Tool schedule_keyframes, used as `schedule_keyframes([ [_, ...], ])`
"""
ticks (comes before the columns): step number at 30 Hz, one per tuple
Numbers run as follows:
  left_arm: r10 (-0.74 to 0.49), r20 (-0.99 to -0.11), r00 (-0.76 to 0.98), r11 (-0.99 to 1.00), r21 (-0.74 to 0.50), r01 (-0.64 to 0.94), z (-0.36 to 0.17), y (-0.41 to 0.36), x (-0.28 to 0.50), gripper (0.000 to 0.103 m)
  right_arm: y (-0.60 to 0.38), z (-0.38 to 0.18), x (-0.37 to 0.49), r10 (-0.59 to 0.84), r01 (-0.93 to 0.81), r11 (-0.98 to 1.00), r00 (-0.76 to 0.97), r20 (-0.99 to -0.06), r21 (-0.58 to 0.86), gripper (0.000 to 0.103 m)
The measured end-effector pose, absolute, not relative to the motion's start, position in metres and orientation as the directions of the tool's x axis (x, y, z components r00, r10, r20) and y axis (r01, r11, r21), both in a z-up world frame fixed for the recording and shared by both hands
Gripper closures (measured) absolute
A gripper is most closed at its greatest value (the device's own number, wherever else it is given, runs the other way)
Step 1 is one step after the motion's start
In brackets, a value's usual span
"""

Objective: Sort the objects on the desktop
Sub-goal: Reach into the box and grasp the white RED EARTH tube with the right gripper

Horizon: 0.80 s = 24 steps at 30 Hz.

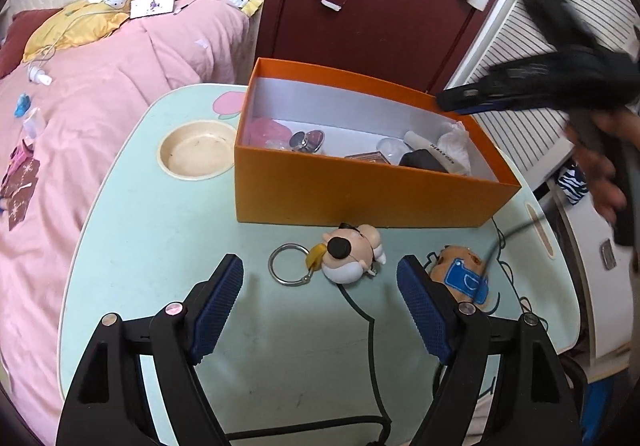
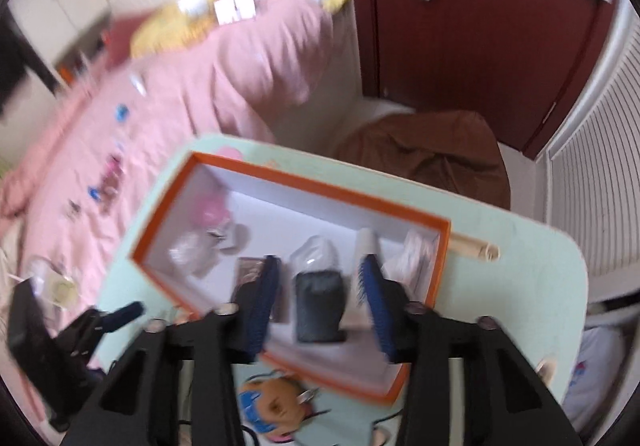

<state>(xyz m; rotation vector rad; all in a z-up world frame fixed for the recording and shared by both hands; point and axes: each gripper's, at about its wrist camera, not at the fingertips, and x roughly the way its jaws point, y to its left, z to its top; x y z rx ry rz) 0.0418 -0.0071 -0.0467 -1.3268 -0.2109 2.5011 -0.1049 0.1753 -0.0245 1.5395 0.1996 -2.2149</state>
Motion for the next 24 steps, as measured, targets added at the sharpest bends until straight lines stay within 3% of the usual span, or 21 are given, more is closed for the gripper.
schedule_keyframes([
  [7, 0.342, -0.768, -0.542, -0.94, -0.283, -0.191, -0.042, -0.012, 0.043, 0.024, 0.157, -0.084, -0.149, -0.061, 0.396, -0.917, -0.035, -0.998, 0.042, 0.072],
  [11, 0.356, -0.766, -0.535, -0.934, -0.311, -0.176, -0.044, -0.018, 0.041, 0.024, 0.153, -0.096, -0.147, 0.046, 0.431, -0.901, -0.04, -0.998, -0.059, 0.074],
  [14, 0.367, -0.765, -0.53, -0.929, -0.332, -0.163, -0.045, -0.023, 0.039, 0.023, 0.153, -0.097, -0.142, 0.077, 0.449, -0.888, -0.064, -0.995, -0.098, 0.083],
  [24, 0.388, -0.753, -0.531, -0.922, -0.321, -0.218, -0.016, -0.013, 0.016, 0.024, 0.18, -0.043, -0.12, -0.196, 0.426, -0.898, -0.165, -0.967, 0.109, 0.086],
])
